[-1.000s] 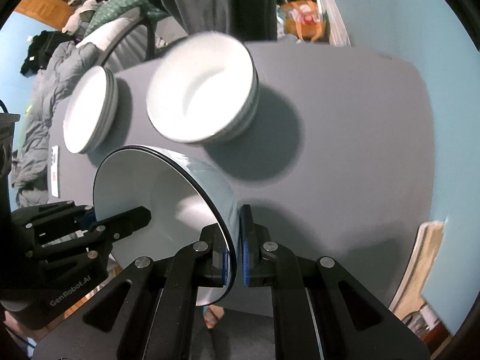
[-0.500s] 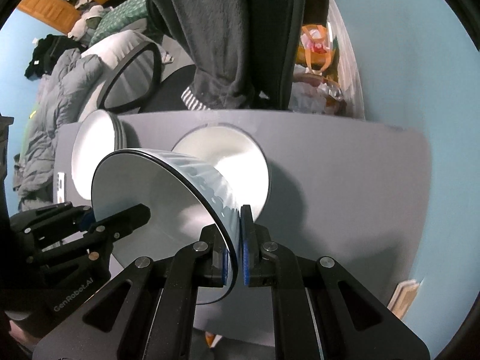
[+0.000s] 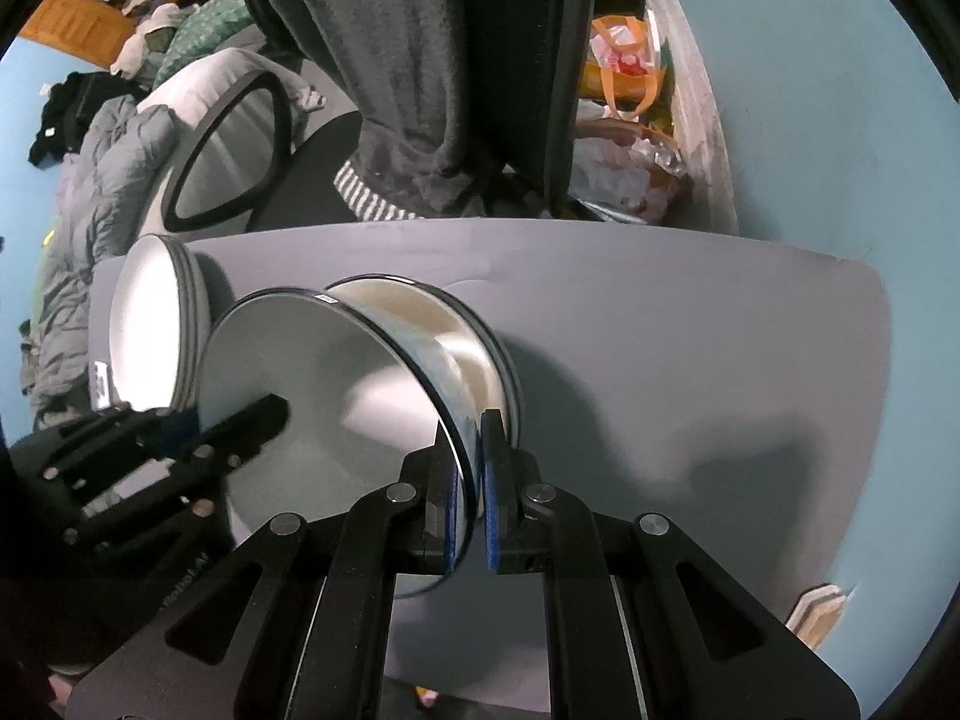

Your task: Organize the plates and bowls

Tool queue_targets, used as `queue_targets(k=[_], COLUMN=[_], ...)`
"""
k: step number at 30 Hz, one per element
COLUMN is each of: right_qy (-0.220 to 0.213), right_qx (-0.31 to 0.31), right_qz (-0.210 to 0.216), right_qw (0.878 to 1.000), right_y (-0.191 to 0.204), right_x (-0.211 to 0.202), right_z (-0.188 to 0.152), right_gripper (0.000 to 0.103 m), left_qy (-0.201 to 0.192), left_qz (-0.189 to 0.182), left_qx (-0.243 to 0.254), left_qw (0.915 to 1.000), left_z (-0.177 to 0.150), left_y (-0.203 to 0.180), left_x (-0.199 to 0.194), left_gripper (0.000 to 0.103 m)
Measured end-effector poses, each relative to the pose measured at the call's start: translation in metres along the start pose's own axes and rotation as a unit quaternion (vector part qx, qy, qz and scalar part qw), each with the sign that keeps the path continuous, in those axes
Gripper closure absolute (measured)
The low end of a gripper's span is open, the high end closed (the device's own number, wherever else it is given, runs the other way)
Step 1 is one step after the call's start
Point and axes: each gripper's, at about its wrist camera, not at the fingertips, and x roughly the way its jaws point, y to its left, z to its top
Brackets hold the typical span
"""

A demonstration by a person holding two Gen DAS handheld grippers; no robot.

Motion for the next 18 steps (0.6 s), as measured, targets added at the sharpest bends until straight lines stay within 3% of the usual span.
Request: queue_targets(k=[6,12,14,16,18], right_qy=[0.002,0.001,-0.012,-0.025,-0.026], right_qx=[0.001,-0.005,-0.008,-0.013,-0.015], right_qz=[0.008,0.003,-0.001,-0.014,-0.012], right_qw=[1.000,1.000,1.000,1.000,0.999], right_y=[-0.003,-0.001,0.000,0.001,0.001], right_x=[-0.001,-0.005,-0.011,-0.017,-0.018], right_z=[0.001,0.002,0.001,0.002,0.004], right_gripper=[0.094,0.093,0.089,0.071,0.070], left_qy=[0.007,-0.004,-0.003,-0.003,-0.002], left_qz=[0.024,0.020,0.012,0.006,0.008], left_qx=[0.021,0.001,-0.006,-0.011,-0.013], left_qw=[0.9995,0.9998,0.9999,0.9999,0.9999], left_z=[0.004,0.003,0.003,0.004,0.004], left_y=[0.001,0.010,0.012,0.014,0.015], left_x=[0.004,0.000,-0.001,-0.002,-0.003], left_gripper=[0.083,0.077,0.077,0.076,0.076])
